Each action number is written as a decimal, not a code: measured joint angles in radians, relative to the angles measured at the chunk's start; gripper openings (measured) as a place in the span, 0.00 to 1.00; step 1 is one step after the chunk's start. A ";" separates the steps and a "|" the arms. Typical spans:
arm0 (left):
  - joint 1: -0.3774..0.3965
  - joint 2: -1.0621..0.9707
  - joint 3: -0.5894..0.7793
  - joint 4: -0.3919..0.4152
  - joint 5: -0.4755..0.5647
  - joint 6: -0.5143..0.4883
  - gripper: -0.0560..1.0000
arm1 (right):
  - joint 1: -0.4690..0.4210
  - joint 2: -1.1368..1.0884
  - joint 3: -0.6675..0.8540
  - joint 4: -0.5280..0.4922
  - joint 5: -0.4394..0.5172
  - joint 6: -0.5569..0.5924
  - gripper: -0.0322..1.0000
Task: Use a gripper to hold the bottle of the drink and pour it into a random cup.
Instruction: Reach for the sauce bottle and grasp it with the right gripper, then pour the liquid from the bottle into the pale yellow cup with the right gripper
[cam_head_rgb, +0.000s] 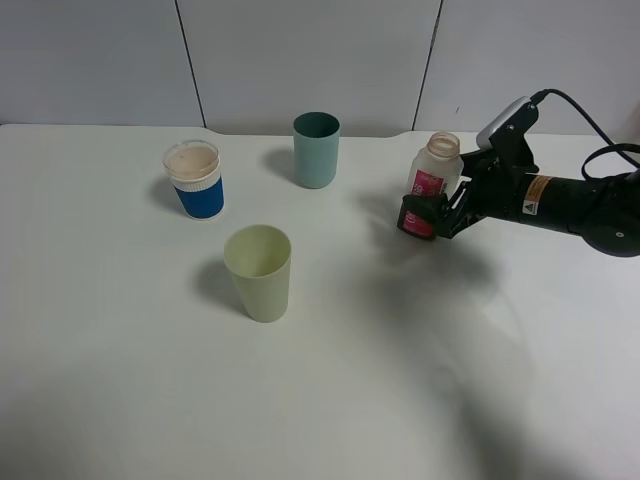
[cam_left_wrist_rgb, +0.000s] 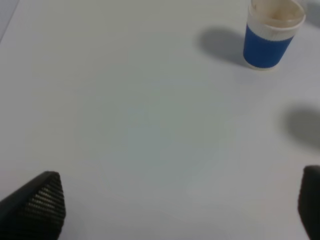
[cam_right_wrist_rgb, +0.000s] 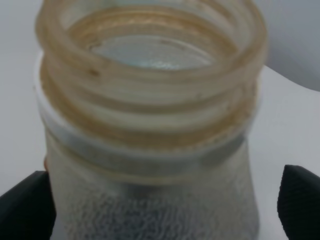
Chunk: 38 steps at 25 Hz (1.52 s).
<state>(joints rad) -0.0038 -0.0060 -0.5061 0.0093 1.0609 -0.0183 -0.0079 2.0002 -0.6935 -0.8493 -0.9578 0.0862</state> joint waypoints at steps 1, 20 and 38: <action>0.000 0.000 0.000 0.000 0.000 0.000 0.93 | 0.000 0.000 0.000 -0.001 0.006 0.000 0.87; 0.000 0.000 0.000 0.000 0.000 0.000 0.93 | 0.000 0.000 0.000 -0.041 0.016 0.031 0.40; 0.000 0.000 0.000 0.000 0.000 0.000 0.93 | 0.015 -0.016 -0.006 0.002 0.075 0.121 0.40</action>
<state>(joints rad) -0.0038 -0.0060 -0.5061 0.0093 1.0609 -0.0183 0.0073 1.9838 -0.6991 -0.8468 -0.8829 0.2075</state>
